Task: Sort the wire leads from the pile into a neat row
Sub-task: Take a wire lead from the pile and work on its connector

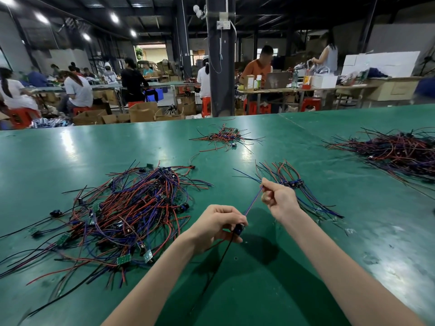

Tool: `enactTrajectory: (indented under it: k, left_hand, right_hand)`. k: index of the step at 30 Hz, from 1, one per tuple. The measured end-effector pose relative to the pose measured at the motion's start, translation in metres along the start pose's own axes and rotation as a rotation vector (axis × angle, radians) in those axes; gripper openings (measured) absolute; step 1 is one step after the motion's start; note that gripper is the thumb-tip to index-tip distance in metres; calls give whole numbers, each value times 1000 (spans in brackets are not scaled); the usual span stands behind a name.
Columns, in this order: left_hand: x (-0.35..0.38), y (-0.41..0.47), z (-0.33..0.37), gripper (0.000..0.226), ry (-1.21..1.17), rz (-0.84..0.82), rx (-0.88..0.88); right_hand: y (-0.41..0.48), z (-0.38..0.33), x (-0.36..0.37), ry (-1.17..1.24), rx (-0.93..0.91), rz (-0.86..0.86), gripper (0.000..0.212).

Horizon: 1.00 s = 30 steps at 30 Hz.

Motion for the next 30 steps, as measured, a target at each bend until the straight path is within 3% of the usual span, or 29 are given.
enactTrajectory:
  k: [2, 5, 7, 10, 14, 18, 22, 27, 30]
  left_hand:
    - [-4, 2, 0, 30, -17, 69, -5]
    - [-4, 2, -3, 30, -30, 103, -18]
    - [-3, 1, -5, 27, -33, 117, -30]
    - [-11, 1, -6, 20, -41, 238, -16]
    - [-28, 2, -3, 16, -97, 471, 40]
    - [-38, 0, -1, 11, -133, 626, 81]
    - [-43, -1, 3, 13, -214, 714, 121]
    - [-44, -1, 6, 11, -284, 713, 138]
    - [-44, 0, 5, 10, -332, 696, 138]
  right_hand:
    - [-1, -5, -3, -265, -241, 72, 27]
    - [-10, -10, -1, -789, -748, 205, 28]
    - [-14, -9, 2, -931, -936, 214, 26]
    - [-5, -11, -2, -802, -673, 105, 26]
    - [-15, 0, 10, -479, -256, -179, 39]
    - [-39, 40, 35, -576, 70, -505, 32]
    - [-58, 69, 47, -583, 159, -647, 11]
    - [-63, 74, 53, -308, 276, -673, 10]
    - [-64, 72, 54, -279, 275, -682, 8]
Point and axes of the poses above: each hand's wrist, its own y-axis towards the middle knuckle, its own x-axis out of the palm, z = x × y, the point moved 4 cm from there along y, towards the middle knuckle, and after that the axes turned 9 degrees about x, right-handed, at the moved point
